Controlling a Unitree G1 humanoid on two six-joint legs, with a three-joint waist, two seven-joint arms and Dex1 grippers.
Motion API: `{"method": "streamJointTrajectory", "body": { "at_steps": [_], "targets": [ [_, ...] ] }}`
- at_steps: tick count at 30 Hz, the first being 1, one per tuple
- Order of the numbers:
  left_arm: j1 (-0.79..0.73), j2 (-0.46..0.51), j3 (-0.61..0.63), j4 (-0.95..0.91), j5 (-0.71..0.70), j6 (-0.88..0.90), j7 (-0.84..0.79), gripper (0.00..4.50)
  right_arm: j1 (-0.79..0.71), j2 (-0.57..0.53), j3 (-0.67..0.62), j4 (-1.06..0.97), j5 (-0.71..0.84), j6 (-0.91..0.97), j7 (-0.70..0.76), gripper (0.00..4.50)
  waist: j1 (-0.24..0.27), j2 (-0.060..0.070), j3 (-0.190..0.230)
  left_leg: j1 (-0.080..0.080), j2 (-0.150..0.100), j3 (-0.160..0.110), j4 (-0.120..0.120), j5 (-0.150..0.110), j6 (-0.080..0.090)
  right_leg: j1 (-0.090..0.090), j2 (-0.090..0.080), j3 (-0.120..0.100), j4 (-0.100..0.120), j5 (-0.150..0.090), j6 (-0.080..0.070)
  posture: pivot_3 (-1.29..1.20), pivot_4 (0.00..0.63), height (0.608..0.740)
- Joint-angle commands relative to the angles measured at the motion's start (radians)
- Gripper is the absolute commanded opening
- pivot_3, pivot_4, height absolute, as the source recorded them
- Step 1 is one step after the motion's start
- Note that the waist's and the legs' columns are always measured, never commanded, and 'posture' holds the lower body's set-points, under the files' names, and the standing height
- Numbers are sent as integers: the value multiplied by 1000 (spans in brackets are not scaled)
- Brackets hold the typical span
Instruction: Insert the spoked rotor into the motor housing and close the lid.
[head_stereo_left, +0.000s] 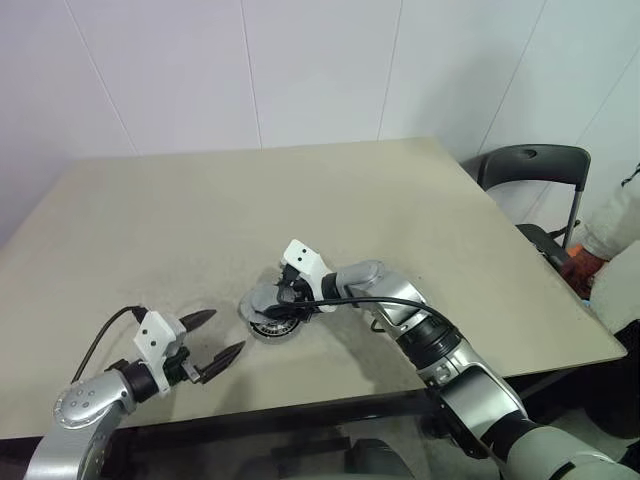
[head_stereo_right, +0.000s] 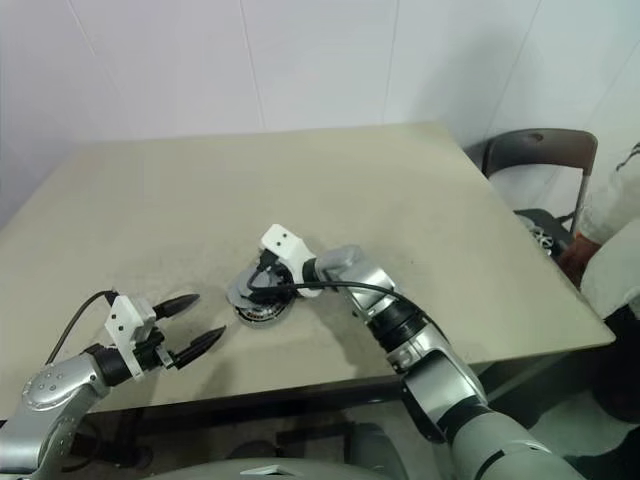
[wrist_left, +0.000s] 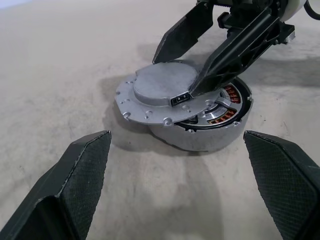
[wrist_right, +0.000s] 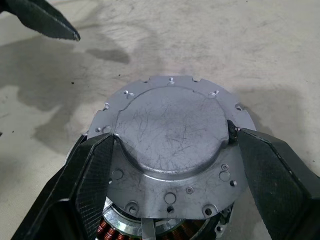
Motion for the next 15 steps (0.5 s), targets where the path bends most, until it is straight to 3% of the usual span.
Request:
{"method": "streamJointTrajectory", "body": {
  "at_steps": [1, 5, 15],
  "targets": [
    [6, 1, 18, -33, -11, -12, 0, 4500, -15, 20, -23, 8, 13, -24, 24, 3535, 0, 0, 0, 0, 0, 0, 0, 0, 0, 0, 0, 0, 0, 0, 0, 0, 0, 740],
    [20, 4, 22, -39, -15, -9, -3, 4500, -38, 18, -60, 52, 31, -56, 64, 3535, 0, 0, 0, 0, 0, 0, 0, 0, 0, 0, 0, 0, 0, 0, 0, 0, 0, 740],
    [46, 5, 27, -54, -20, -7, -6, 4500, -92, -11, -88, 153, 77, -142, 319, 3535, 0, 0, 0, 0, 0, 0, 0, 0, 0, 0, 0, 0, 0, 0, 0, 0, 0, 740]
  ]
}}
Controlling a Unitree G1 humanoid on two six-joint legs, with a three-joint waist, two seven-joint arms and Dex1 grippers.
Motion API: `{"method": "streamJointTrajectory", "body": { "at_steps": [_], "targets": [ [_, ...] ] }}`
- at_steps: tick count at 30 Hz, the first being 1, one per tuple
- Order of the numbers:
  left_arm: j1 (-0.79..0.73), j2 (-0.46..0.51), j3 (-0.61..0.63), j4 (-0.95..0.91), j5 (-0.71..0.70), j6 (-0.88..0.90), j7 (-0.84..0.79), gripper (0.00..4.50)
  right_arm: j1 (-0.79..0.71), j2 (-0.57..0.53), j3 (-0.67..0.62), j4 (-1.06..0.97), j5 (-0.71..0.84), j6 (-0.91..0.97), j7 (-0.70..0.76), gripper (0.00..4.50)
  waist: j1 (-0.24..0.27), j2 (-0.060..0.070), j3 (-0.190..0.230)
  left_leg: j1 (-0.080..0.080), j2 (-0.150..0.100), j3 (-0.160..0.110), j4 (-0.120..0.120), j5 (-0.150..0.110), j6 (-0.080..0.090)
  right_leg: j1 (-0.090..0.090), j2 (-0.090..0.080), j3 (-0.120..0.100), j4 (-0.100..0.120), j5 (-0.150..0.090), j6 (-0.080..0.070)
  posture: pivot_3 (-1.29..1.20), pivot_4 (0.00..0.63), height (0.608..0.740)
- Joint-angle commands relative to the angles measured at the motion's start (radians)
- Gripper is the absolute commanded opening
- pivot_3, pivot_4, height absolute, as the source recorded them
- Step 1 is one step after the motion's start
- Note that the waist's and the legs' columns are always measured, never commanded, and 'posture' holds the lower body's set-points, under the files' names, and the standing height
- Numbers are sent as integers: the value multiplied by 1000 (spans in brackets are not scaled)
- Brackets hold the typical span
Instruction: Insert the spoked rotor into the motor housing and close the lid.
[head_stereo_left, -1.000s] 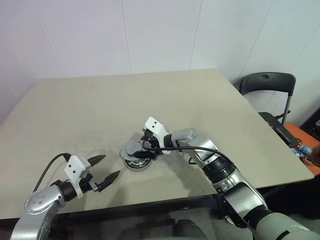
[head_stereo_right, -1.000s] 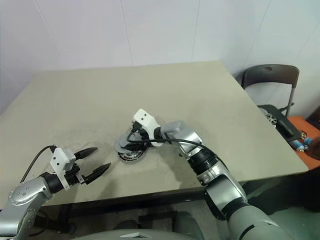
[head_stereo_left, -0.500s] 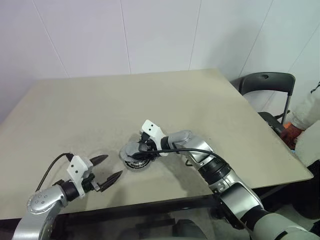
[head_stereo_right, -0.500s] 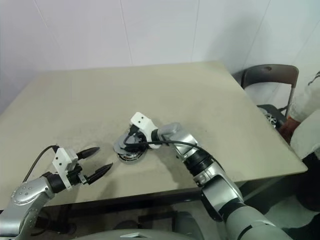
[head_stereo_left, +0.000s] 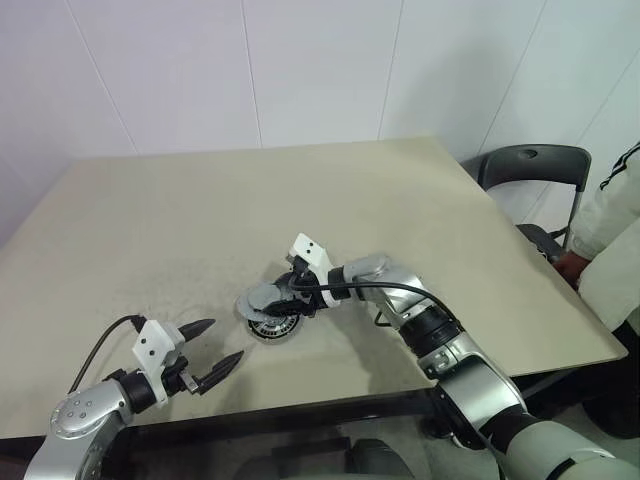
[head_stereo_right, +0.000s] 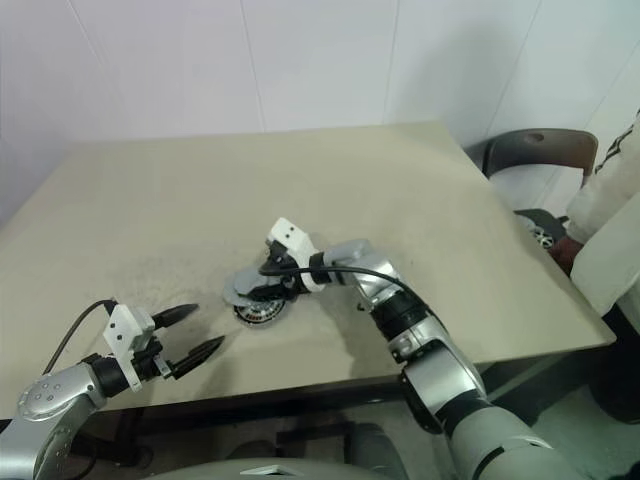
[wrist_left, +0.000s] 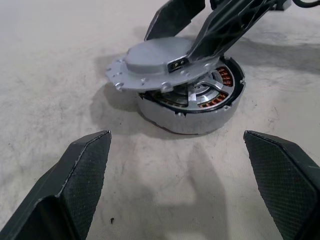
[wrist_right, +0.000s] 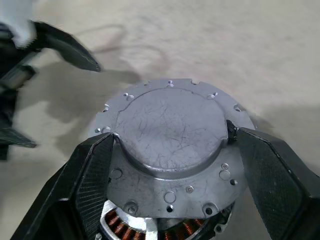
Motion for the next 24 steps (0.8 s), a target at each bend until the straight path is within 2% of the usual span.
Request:
{"method": "streamJointTrajectory", "body": {
  "at_steps": [1, 5, 17, 24],
  "targets": [
    [5, 3, 25, -37, -19, -8, 0, 4500, -36, 1, -24, 12, 40, -61, 108, 3535, 0, 0, 0, 0, 0, 0, 0, 0, 0, 0, 0, 0, 0, 0, 0, 0, 0, 740],
    [30, -1, 31, -53, -23, -7, 3, 4500, -45, 0, -12, 71, 10, -158, 175, 3535, -1, 0, 0, 0, 0, 0, 0, 0, 0, 0, 0, 0, 0, 0, 0, 0, 0, 740],
    [187, 11, 84, -135, -83, 28, -16, 4500, -73, 23, 5, 225, -70, -293, 248, 3535, -2, 0, 0, 1, 0, 0, 0, 0, 0, 0, 0, 0, 0, 0, 0, 0, 0, 740],
    [185, 18, 92, -144, -88, 39, -17, 4500, -80, 26, 5, 278, -91, -337, 297, 3535, -1, 1, 0, 1, 0, 0, 0, 0, 0, 0, 0, 0, 1, 0, 0, 0, 0, 740]
  ]
}}
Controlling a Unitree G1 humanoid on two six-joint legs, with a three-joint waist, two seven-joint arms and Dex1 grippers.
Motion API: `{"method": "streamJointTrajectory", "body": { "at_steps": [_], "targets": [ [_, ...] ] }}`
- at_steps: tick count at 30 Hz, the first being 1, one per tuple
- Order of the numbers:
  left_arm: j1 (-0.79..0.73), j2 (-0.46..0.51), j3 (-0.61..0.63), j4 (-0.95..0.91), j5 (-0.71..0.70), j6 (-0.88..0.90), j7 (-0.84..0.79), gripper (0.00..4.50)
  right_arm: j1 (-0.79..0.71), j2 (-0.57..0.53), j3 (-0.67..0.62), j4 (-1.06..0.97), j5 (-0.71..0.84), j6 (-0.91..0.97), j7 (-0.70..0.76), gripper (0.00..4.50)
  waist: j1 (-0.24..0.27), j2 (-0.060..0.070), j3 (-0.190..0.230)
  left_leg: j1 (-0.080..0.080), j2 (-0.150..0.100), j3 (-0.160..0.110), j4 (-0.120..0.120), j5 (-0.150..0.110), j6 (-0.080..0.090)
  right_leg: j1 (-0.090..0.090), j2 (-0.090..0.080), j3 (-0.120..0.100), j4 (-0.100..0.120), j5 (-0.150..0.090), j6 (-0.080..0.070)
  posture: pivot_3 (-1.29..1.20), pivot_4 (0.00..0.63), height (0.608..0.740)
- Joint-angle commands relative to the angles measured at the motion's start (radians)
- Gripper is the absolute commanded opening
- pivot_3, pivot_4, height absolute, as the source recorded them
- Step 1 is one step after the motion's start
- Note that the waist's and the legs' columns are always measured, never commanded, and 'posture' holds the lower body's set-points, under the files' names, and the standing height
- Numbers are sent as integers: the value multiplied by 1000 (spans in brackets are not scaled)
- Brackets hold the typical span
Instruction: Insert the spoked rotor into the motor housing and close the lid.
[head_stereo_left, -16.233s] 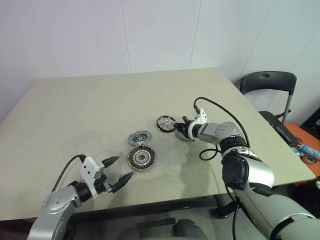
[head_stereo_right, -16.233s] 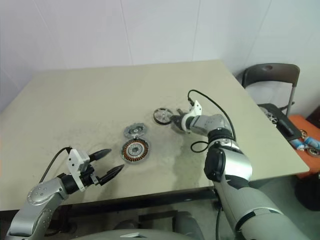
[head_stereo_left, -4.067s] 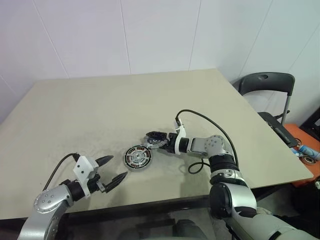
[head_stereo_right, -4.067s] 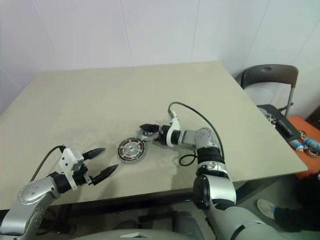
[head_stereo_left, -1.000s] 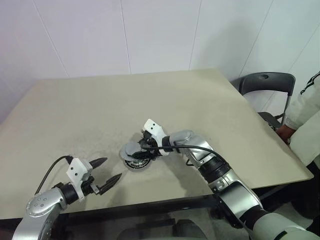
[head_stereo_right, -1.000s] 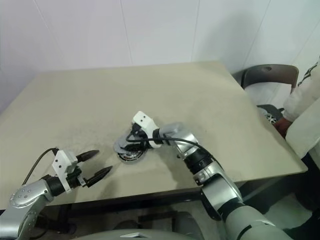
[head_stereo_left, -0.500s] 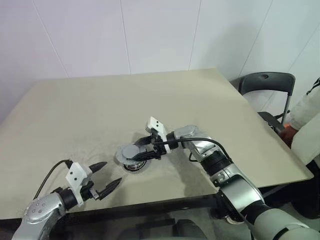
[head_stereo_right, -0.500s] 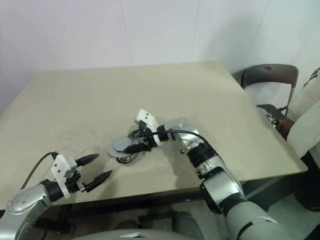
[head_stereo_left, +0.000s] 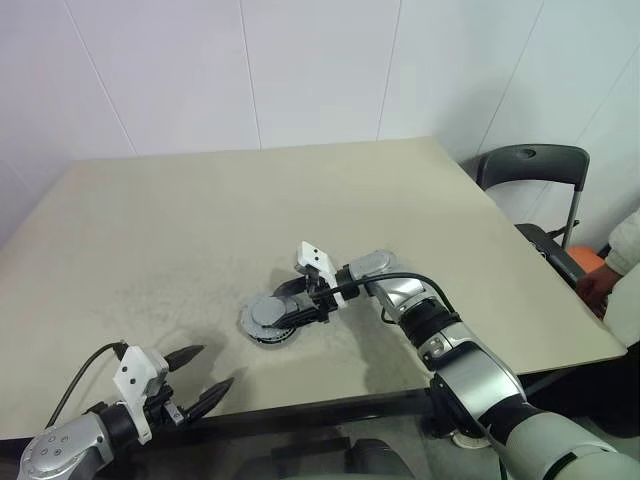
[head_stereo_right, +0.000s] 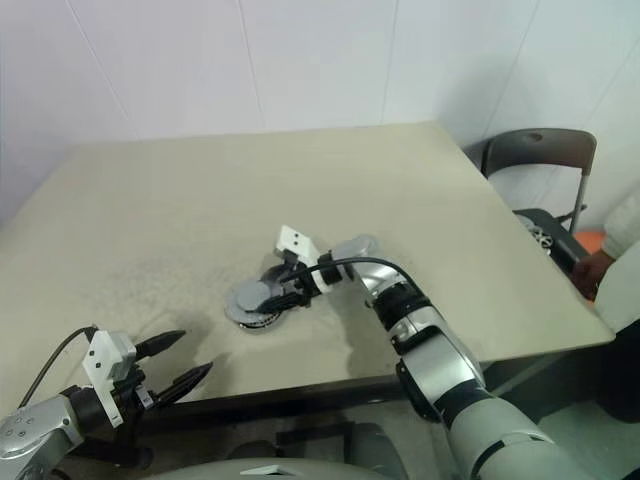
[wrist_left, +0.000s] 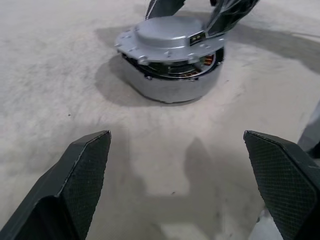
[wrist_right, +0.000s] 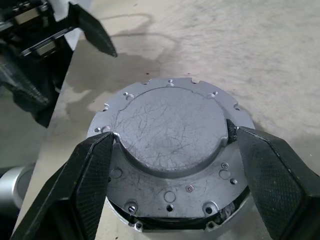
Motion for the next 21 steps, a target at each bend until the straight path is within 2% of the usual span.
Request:
{"method": "streamJointTrajectory", "body": {
  "at_steps": [1, 11, 17, 21],
  "targets": [
    [-11, 10, 25, -38, -21, -3, -7, 4500, -32, 23, 1, 21, -9, -33, 36, 3535, 0, 0, 0, 0, 0, 0, 0, 0, 0, 0, 0, 0, 0, 0, 0, 0, 0, 740],
    [-12, 10, 16, -48, -20, 4, -12, 4500, -15, 13, 11, 67, -56, -131, 51, 3535, 0, 0, 0, 0, 0, 0, 0, 0, 0, 0, 0, 0, 0, 0, 0, 0, 0, 740],
    [-8, 11, 21, -53, -18, 4, -15, 4500, -25, 31, -29, 45, -17, -98, 64, 3535, 0, 0, 0, 0, 0, 0, 0, 0, 0, 0, 0, 0, 0, 0, 0, 0, 0, 740],
    [-9, 12, 18, -58, -17, 7, -17, 4500, -27, 16, -6, 64, -64, -165, 54, 3535, 0, 0, 0, 0, 0, 0, 0, 0, 0, 0, 0, 0, 0, 0, 0, 0, 0, 740]
  ]
}}
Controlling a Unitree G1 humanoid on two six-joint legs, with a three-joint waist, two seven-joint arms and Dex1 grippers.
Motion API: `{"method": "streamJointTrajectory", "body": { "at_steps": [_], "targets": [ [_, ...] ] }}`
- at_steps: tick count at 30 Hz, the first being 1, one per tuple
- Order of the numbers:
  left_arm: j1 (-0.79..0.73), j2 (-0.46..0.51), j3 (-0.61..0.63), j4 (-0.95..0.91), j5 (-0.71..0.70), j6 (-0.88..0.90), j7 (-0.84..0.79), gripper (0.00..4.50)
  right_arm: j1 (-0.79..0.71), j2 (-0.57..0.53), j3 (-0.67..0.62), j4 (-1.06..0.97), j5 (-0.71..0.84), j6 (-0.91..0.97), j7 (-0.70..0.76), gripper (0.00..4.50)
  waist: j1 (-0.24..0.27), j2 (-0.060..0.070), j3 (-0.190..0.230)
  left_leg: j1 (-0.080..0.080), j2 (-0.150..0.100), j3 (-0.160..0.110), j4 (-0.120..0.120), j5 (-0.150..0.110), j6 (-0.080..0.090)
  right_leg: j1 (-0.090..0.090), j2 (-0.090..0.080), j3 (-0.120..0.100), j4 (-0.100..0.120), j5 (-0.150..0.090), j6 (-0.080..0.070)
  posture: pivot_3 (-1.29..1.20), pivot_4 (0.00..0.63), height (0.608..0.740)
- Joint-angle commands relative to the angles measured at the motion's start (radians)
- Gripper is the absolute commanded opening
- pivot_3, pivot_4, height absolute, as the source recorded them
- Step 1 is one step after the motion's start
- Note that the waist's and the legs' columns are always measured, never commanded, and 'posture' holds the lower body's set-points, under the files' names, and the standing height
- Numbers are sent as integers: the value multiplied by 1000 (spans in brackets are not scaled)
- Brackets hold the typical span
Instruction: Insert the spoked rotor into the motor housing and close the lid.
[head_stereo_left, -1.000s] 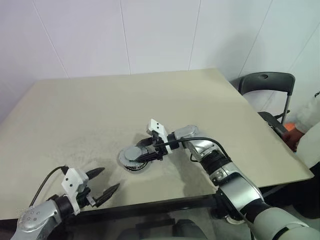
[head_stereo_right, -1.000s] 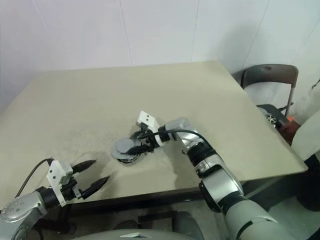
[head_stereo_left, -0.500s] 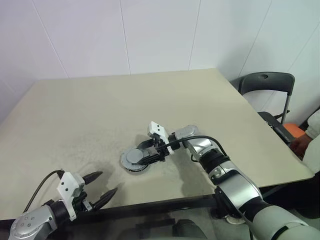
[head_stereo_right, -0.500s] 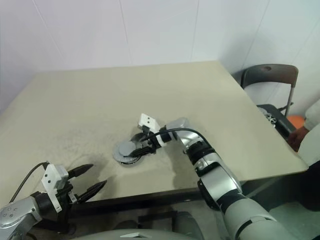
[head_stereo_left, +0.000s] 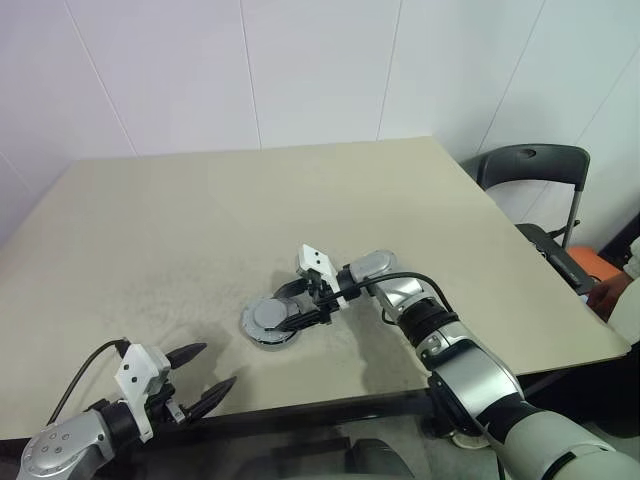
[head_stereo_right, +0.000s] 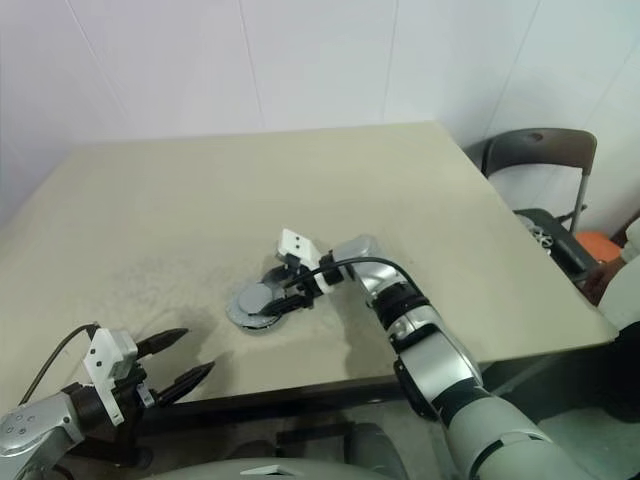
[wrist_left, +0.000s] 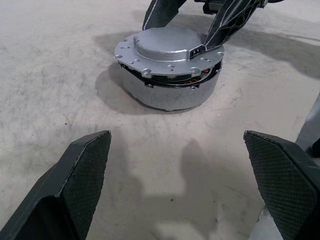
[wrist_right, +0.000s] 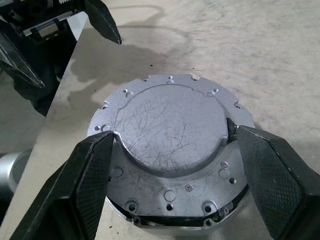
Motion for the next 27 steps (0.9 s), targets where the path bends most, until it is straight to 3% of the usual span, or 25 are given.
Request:
{"method": "streamJointTrajectory", "body": {
  "at_steps": [1, 27],
  "targets": [
    [-4, 10, 18, -41, -17, 3, -2, 4500, -15, 0, 17, -1, -31, -61, 23, 3535, 0, 0, 0, 0, 0, 0, 0, 0, 0, 0, 0, 0, 0, 0, 0, 0, 0, 740],
    [2, 4, 19, -51, -24, 14, -8, 4500, -31, -2, -30, -18, -28, -87, -7, 3535, 1, 0, 0, 2, 0, 0, 0, 0, -1, 1, 0, 0, 1, 0, 0, 0, 0, 740]
  ]
}}
